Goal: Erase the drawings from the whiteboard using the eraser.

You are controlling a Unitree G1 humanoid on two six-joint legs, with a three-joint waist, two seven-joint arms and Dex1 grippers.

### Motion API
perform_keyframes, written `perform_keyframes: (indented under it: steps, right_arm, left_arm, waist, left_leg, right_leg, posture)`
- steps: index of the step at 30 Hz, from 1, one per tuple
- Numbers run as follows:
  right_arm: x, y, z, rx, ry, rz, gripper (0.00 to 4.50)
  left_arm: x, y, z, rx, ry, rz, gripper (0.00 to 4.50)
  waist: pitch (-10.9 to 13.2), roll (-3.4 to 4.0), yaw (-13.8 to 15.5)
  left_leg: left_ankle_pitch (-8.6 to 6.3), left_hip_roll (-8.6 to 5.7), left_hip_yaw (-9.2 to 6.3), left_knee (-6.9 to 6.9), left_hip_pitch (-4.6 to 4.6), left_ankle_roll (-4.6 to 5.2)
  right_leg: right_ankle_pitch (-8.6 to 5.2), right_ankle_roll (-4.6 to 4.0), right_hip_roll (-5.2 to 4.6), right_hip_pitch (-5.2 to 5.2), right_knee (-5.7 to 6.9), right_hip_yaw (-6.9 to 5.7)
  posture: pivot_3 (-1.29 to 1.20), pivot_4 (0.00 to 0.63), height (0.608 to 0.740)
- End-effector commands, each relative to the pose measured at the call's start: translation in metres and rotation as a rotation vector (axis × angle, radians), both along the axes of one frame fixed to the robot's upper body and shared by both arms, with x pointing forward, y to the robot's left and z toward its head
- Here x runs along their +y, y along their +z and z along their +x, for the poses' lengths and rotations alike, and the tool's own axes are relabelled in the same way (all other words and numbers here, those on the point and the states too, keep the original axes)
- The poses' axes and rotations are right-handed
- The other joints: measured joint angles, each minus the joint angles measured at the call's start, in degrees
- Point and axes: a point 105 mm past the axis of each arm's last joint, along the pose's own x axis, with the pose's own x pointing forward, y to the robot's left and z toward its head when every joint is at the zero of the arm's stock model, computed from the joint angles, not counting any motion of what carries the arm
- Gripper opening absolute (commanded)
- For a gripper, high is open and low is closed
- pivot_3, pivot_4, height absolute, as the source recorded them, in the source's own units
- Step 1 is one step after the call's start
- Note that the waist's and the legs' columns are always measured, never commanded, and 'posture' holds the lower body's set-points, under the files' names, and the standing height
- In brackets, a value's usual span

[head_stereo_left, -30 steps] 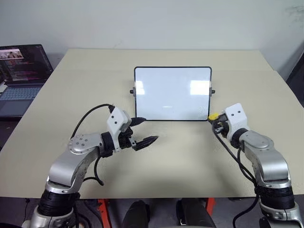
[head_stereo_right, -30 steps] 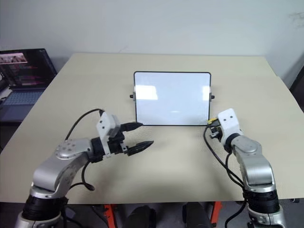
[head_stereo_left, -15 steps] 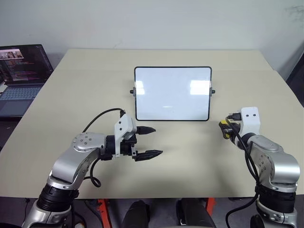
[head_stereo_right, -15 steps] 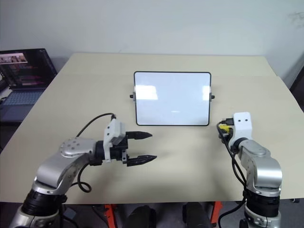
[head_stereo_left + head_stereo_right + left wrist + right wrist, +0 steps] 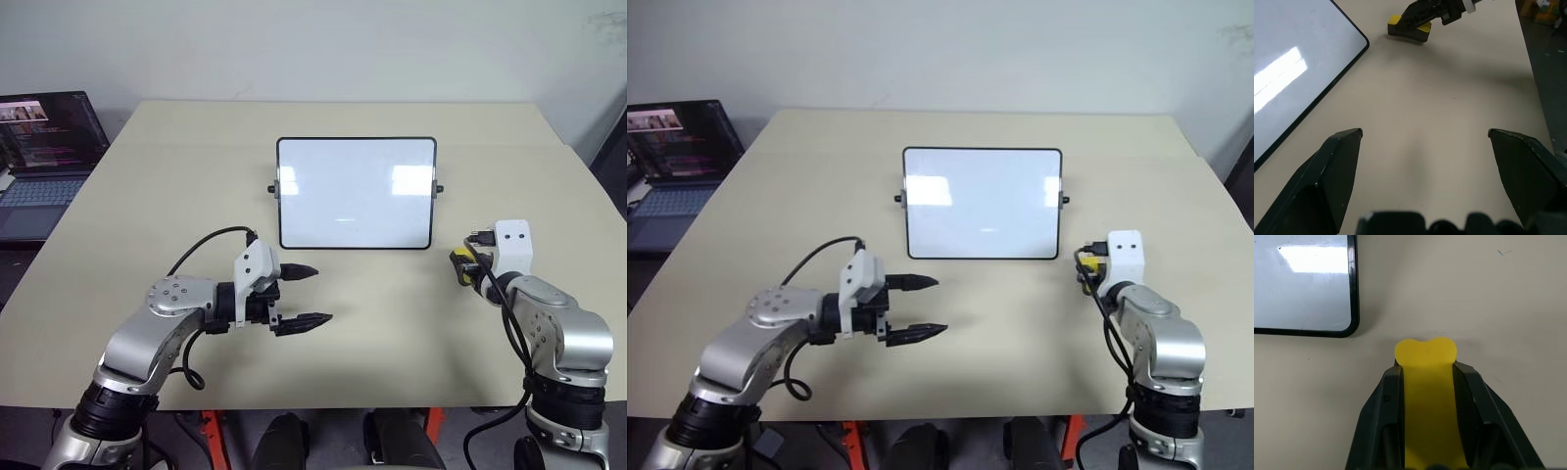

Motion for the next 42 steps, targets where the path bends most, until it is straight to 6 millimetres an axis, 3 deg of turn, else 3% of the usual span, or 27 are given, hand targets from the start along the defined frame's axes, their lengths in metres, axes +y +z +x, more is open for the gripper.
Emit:
perform_keyframes:
  steps: [1, 36, 42]
  right_arm:
    - [0.006, 0.010, 0.004, -0.052, 0.021, 0.007, 1.10]
    - [-0.003, 0.002, 0.005, -0.027, 0.005, -0.018, 1.10]
    - [-0.005, 0.003, 0.007, -0.026, 0.005, -0.023, 2.98]
  left_arm:
    - [-0.002, 0.009, -0.001, -0.052, -0.013, 0.005, 4.50]
    - [-0.007, 0.017, 0.003, -0.071, 0.001, -0.002, 4.50]
    - [-0.006, 0.018, 0.003, -0.070, 0.005, -0.004, 4.50]
  waist:
    - [0.0, 0.00, 0.0]
    - [0.0, 0.00, 0.0]
    - [0.0, 0.00, 0.0]
  left_leg:
    - [0.00, 0.00, 0.00, 0.00, 0.00, 0.00]
    - [0.00, 0.00, 0.00, 0.00, 0.00, 0.00]
    - [0.00, 0.00, 0.01, 0.00, 0.00, 0.00]
  right_leg:
    - [0.00, 0.00, 0.00, 0.00, 0.00, 0.00]
    - [0.00, 0.00, 0.00, 0.00, 0.00, 0.00]
    - [0.00, 0.00, 0.00, 0.00, 0.00, 0.00]
  posture:
    - [0.00, 0.150, 0.740]
    - [0.00, 0.150, 0.740]
    - [0.00, 0.150, 0.740]
